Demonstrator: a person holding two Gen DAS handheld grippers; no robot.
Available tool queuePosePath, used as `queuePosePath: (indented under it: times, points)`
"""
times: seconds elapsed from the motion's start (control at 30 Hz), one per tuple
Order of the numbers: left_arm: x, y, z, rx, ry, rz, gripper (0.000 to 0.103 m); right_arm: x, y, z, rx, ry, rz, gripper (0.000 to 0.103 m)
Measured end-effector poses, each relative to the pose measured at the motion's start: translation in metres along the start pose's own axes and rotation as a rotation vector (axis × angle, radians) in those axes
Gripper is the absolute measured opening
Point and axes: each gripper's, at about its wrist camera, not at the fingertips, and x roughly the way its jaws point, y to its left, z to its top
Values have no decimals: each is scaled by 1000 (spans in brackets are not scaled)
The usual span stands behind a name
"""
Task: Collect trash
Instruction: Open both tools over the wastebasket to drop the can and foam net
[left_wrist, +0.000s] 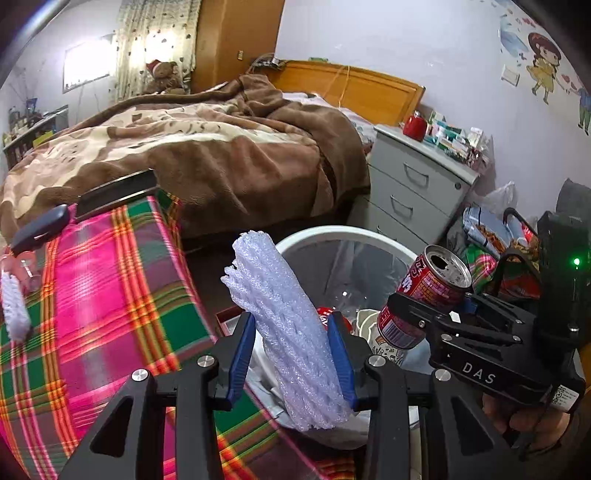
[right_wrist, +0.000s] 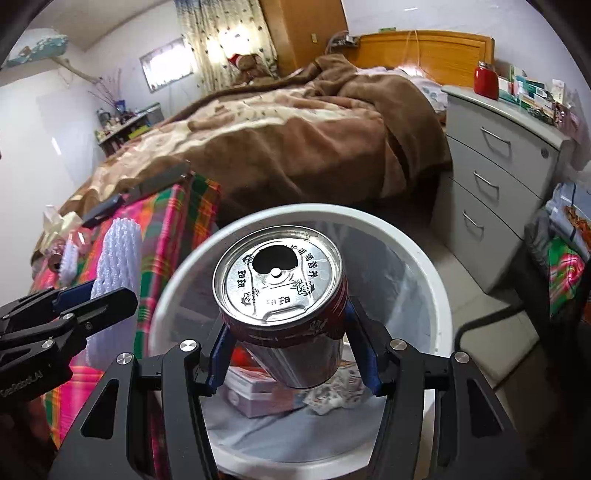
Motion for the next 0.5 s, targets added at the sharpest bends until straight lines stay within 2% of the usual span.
queuePosePath:
  times: [0.2, 0.37, 0.43, 0.5]
  points:
    - [16, -6, -1, -1, 37, -32, 43, 5, -7, -3, 10, 38, -12, 58]
    - [17, -5, 0, -10, 32, -28, 63, 3, -11, -2, 30, 34, -17, 68]
    - [16, -2, -1, -23, 30, -41, 63, 1, -11, -1, 34, 18, -12, 69]
    - [12, -1, -1, -20, 20, -17, 64, -1, -9, 0, 34, 9, -11, 69]
